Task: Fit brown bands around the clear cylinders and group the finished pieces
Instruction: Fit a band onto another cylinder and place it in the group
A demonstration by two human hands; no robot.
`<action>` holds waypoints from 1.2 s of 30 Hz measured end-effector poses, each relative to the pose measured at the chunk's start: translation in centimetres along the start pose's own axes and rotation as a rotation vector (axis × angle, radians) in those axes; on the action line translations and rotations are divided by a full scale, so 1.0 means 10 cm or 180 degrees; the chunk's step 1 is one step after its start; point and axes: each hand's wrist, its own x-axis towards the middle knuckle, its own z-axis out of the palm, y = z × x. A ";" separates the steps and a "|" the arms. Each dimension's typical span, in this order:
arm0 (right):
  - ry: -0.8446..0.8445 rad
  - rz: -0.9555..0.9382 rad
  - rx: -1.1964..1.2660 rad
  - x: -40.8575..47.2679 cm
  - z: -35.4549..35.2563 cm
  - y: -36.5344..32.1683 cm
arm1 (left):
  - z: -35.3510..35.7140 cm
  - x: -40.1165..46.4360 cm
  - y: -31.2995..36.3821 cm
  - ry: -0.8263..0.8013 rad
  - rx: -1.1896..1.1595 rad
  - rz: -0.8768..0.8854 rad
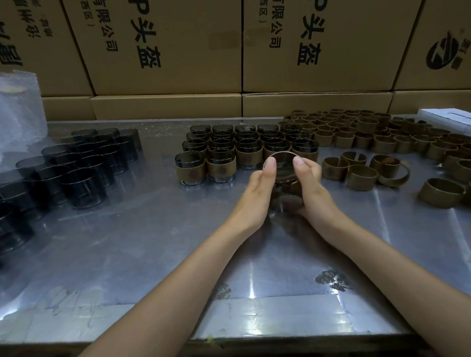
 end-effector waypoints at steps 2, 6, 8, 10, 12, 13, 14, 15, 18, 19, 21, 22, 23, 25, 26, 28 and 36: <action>0.0060 -0.0063 0.0052 -0.01 -0.01 -0.01 | 0.01 0.00 0.02 -0.0005 -0.0085 0.0046; 0.0231 -0.0137 0.0250 -0.01 -0.02 -0.04 | 0.01 0.00 0.07 0.0032 -0.0406 -0.0049; 0.0349 -0.0075 0.0526 0.00 -0.04 -0.06 | 0.03 -0.01 0.06 0.0080 -0.0573 -0.0076; 0.0404 -0.0035 0.0626 0.00 -0.05 -0.07 | 0.05 0.00 0.04 0.0124 -0.0640 -0.0088; 0.0403 0.0017 0.0715 0.00 -0.05 -0.08 | 0.06 0.02 0.05 0.0101 -0.0814 -0.0170; 0.0420 0.0045 0.0802 0.00 -0.04 -0.08 | 0.05 0.03 0.06 0.0049 -0.0901 -0.0232; 0.0457 0.0058 0.0886 0.01 -0.04 -0.08 | 0.05 0.04 0.07 -0.0031 -0.0985 -0.0288; 0.0511 0.0065 0.0945 0.01 -0.05 -0.09 | 0.03 0.05 0.07 -0.0142 -0.1062 -0.0343; 0.0646 0.0074 0.1050 0.01 -0.09 -0.14 | -0.01 0.05 0.10 -0.0481 -0.0974 -0.0751; 0.0653 0.0075 0.1052 0.00 -0.11 -0.16 | -0.03 0.05 0.10 -0.0596 -0.0863 -0.0910; 0.0627 0.0136 0.1016 -0.03 -0.13 -0.20 | -0.06 0.04 0.09 -0.0858 -0.0801 -0.1093; 0.0606 0.0179 0.1006 -0.03 -0.13 -0.22 | -0.07 0.04 0.09 -0.0931 -0.0844 -0.1093; 0.0566 0.0224 0.1000 -0.04 -0.14 -0.23 | -0.08 0.03 0.09 -0.0939 -0.0906 -0.1073; 0.0367 0.0347 0.1005 -0.02 -0.14 -0.25 | -0.10 0.02 0.08 -0.0832 -0.0990 -0.1024; 0.0190 0.0418 0.1021 -0.02 -0.15 -0.26 | -0.11 0.02 0.07 -0.0765 -0.0996 -0.0996; -0.0281 0.0661 0.0945 -0.04 -0.18 -0.28 | -0.14 0.03 0.05 -0.0656 -0.1004 -0.0916; -0.1048 0.1057 0.1123 -0.07 -0.23 -0.27 | -0.25 0.01 0.06 -0.0718 -0.1664 -0.0669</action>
